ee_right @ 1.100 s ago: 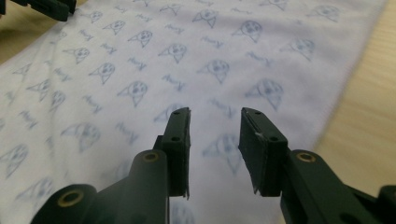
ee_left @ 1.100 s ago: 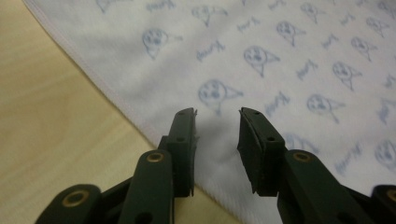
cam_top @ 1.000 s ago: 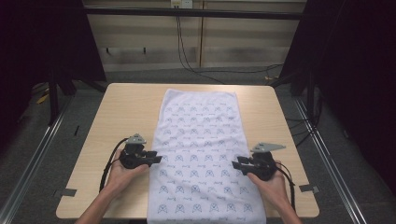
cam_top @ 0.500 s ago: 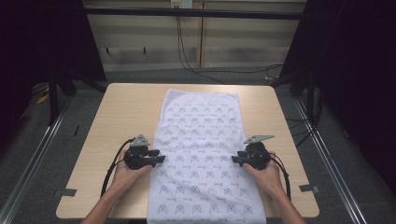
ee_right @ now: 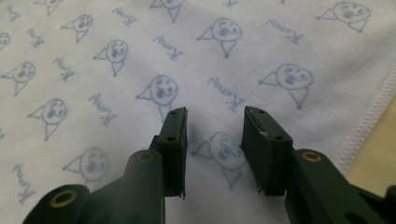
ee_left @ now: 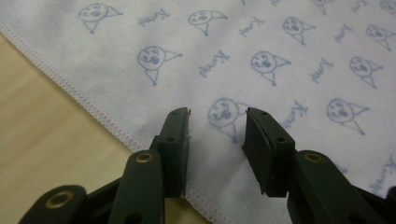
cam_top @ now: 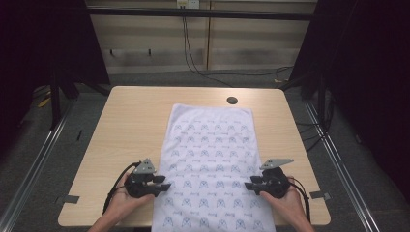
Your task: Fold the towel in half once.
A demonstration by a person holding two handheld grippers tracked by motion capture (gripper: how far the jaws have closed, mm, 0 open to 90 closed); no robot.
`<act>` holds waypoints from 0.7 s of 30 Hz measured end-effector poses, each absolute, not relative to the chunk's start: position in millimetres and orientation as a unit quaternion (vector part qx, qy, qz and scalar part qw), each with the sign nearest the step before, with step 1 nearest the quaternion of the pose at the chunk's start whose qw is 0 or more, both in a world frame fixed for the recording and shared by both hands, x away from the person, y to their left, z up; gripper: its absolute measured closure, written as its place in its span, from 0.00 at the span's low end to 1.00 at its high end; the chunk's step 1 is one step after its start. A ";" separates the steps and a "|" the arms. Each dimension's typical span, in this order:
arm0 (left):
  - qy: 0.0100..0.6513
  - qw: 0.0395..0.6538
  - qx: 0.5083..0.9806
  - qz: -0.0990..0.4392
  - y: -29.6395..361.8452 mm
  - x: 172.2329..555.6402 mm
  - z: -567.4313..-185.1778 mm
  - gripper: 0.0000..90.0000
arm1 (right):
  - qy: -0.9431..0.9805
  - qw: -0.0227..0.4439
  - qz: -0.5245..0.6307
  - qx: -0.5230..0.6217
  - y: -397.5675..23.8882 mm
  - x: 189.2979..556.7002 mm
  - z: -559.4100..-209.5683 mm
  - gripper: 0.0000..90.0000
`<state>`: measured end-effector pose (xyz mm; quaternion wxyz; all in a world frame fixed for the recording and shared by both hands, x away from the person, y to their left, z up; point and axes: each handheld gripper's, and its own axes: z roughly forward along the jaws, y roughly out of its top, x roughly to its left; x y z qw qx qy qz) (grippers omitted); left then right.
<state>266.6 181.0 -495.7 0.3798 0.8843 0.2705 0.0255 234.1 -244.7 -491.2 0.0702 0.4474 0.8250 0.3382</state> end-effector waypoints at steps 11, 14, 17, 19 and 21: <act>0.285 0.397 0.872 0.007 184.1 279.7 -489.5 0.67 | 0.823 0.075 0.374 0.421 -238.0 213.9 -477.7 0.64; 0.302 0.395 0.868 0.027 175.0 305.2 -489.5 0.66 | 0.815 0.082 0.381 0.429 -237.7 236.8 -478.0 0.62; 0.312 0.385 0.868 0.039 166.7 332.2 -491.7 0.66 | 0.807 0.088 0.384 0.440 -237.2 261.6 -479.5 0.59; 0.326 0.399 0.856 0.050 164.8 347.4 -491.2 0.66 | 0.802 0.094 0.386 0.446 -236.5 278.4 -480.4 0.58; 0.340 0.403 0.847 0.068 164.3 358.8 -491.7 0.67 | 0.798 0.101 0.384 0.454 -235.9 294.1 -481.4 0.56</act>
